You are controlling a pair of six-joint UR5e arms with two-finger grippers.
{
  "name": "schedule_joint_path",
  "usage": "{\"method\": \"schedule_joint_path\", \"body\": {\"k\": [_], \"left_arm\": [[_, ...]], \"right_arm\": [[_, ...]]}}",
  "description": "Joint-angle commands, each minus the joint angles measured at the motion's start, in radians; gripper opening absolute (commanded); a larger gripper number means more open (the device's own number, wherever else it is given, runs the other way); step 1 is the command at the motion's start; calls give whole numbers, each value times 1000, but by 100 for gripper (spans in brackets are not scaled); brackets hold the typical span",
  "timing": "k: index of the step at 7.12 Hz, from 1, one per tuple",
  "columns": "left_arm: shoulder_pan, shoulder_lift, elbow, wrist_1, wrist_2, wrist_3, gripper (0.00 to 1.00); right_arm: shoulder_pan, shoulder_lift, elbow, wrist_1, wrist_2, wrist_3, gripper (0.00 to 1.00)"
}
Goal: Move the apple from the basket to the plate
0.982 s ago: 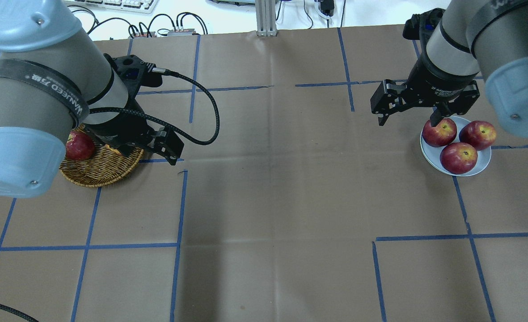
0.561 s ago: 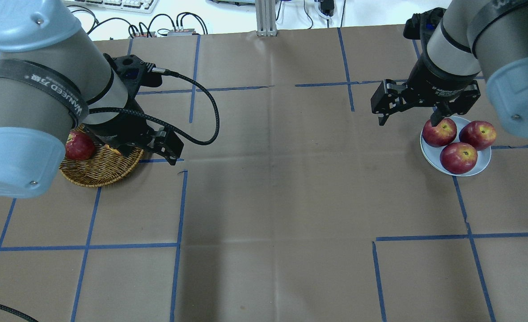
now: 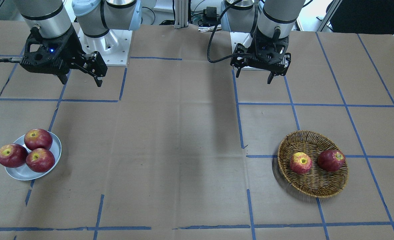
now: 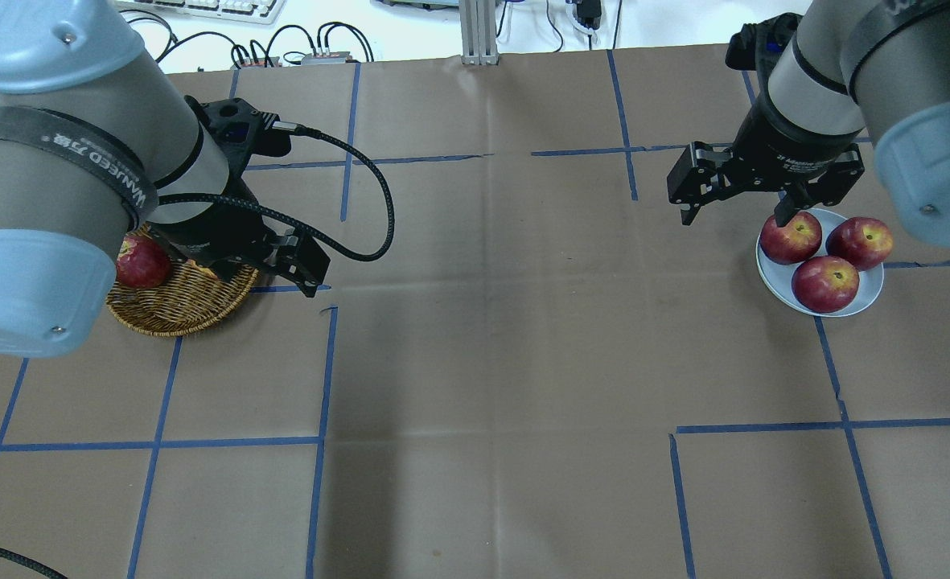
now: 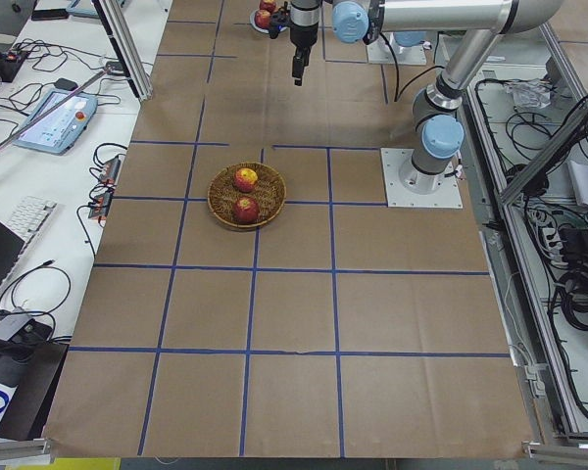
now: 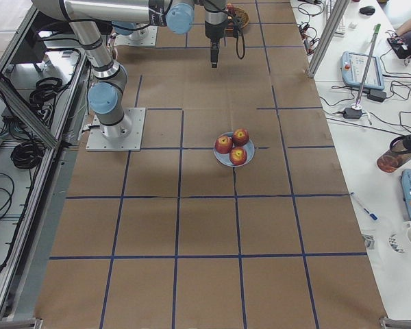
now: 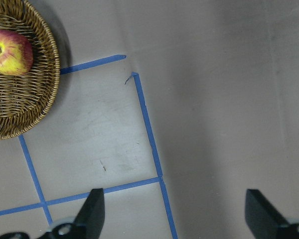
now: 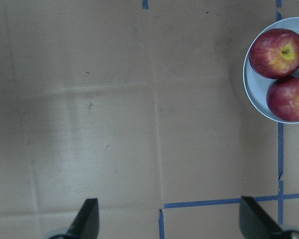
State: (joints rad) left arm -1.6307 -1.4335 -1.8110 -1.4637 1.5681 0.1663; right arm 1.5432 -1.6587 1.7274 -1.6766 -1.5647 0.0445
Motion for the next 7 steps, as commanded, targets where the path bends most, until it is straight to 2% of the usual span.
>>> {"method": "schedule_joint_path", "body": {"k": [1, 3, 5, 7], "left_arm": [[5, -8, 25, -32, 19, -2, 100], [9, -33, 50, -17, 17, -5, 100], [160, -112, 53, 20, 13, 65, 100], [219, -218, 42, 211, 17, 267, 100]], "right_arm": [[0, 2, -3, 0, 2, 0, 100], [0, -3, -9, 0, 0, 0, 100], [0, -1, -9, -2, 2, 0, 100], [0, 4, -8, -2, 0, 0, 100]]}}
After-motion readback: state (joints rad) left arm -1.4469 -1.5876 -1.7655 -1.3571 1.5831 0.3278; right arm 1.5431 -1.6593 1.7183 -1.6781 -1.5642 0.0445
